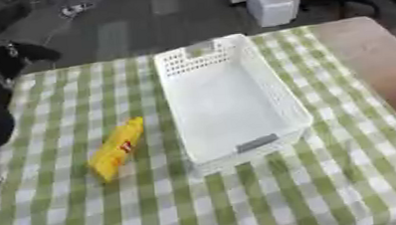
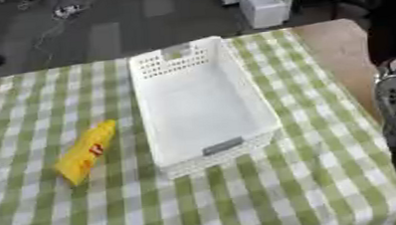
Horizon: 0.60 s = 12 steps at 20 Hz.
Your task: Pick up objects on the table and place them in the box.
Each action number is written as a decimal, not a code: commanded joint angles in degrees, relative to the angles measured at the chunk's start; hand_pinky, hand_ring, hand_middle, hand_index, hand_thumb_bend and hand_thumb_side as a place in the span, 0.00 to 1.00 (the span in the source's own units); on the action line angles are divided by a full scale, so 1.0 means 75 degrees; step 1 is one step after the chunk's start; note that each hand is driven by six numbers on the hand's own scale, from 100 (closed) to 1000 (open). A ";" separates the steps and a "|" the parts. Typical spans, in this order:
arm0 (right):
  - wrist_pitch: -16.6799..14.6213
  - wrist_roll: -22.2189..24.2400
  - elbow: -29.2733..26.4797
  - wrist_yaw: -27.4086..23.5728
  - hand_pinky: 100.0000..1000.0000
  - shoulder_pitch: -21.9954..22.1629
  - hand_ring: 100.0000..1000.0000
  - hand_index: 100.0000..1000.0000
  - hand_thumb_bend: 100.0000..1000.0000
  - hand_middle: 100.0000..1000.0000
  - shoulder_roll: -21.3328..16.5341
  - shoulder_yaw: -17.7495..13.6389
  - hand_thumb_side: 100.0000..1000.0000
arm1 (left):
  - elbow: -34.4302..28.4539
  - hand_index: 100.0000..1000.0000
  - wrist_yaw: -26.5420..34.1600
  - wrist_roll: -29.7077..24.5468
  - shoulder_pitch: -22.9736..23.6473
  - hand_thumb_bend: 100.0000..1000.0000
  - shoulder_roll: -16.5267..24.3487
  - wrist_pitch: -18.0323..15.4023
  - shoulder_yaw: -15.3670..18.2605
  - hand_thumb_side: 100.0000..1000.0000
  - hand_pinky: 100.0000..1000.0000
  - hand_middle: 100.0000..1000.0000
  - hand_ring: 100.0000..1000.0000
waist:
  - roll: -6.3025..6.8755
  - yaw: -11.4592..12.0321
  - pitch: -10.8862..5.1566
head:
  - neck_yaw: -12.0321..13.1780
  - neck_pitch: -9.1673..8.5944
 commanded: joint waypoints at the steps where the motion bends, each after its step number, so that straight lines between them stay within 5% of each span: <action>1: 0.0010 0.0017 -0.0100 0.0018 0.00 -0.0117 0.41 0.65 0.24 0.60 -0.0154 -0.0051 0.57 | -0.0127 0.95 -0.0168 0.0169 -0.0055 0.58 0.0074 0.0126 0.0139 0.75 0.69 0.89 0.63 | 0.0002 -0.0004 -0.0077 | 0.0093 0.0033; 12: 0.0105 -0.0123 -0.0100 -0.0040 0.00 -0.0137 0.41 0.65 0.24 0.60 -0.0151 -0.0113 0.57 | 0.0185 0.97 -0.1899 0.1264 -0.0014 0.82 -0.0108 0.1406 0.0133 0.71 0.69 0.93 0.64 | 0.0058 -0.0141 -0.0199 | 0.0139 -0.0112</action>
